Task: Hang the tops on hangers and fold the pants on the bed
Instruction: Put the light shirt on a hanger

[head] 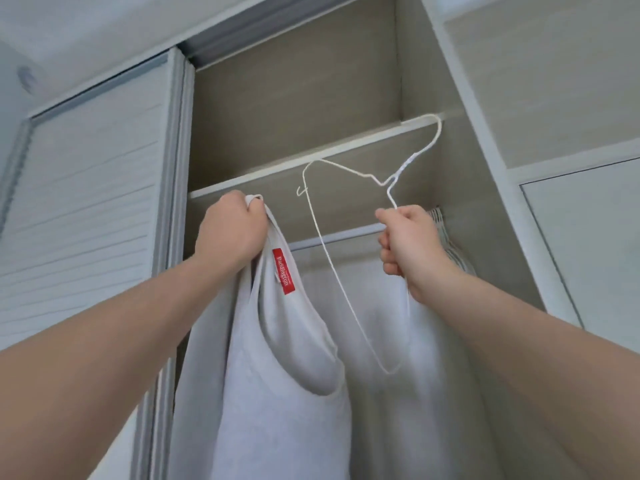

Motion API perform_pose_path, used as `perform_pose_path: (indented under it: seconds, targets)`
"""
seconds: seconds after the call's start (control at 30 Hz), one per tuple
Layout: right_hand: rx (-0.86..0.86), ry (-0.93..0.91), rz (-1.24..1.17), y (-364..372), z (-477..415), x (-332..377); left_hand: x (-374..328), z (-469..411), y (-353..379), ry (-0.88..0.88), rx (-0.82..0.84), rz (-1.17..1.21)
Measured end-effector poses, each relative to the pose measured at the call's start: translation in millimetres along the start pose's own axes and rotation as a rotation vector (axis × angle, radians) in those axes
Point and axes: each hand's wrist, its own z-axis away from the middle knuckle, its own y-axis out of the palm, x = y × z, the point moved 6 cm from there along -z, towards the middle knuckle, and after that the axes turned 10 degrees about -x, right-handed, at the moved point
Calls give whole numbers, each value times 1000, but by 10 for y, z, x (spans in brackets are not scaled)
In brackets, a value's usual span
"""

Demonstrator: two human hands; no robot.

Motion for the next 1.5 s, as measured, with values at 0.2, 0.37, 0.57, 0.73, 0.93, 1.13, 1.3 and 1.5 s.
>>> perform_pose_path:
  seconds: [0.2, 0.37, 0.57, 0.73, 0.93, 1.13, 1.3, 1.5]
  targets:
    - [137, 50, 3, -306, 448, 402, -810, 203, -885, 9, -35, -207]
    - [269, 76, -138, -799, 902, 713, -1356, 520, -1487, -34, 22, -510]
    - [365, 191, -306, -1137, 1395, 1092, -1685, 787, -2067, -278, 251, -734]
    - [478, 284, -451, -1575, 2089, 1159, -1661, 1421, -2727, -651, 287, -547]
    - [630, 497, -605, -2291, 3399, 844, -1646, 2787, -3576, -1056, 177, -304]
    - [837, 763, -496, -2916, 4769, 470, -1788, 4163, -4503, -1047, 148, -538]
    - [1106, 870, -304, -3323, 5733, 239, -1934, 5195, -5092, -1116, 234, -689]
    - [1302, 604, -39, -3525, 6314, 249, -2147, 5923, -5414, -1120, 361, -824]
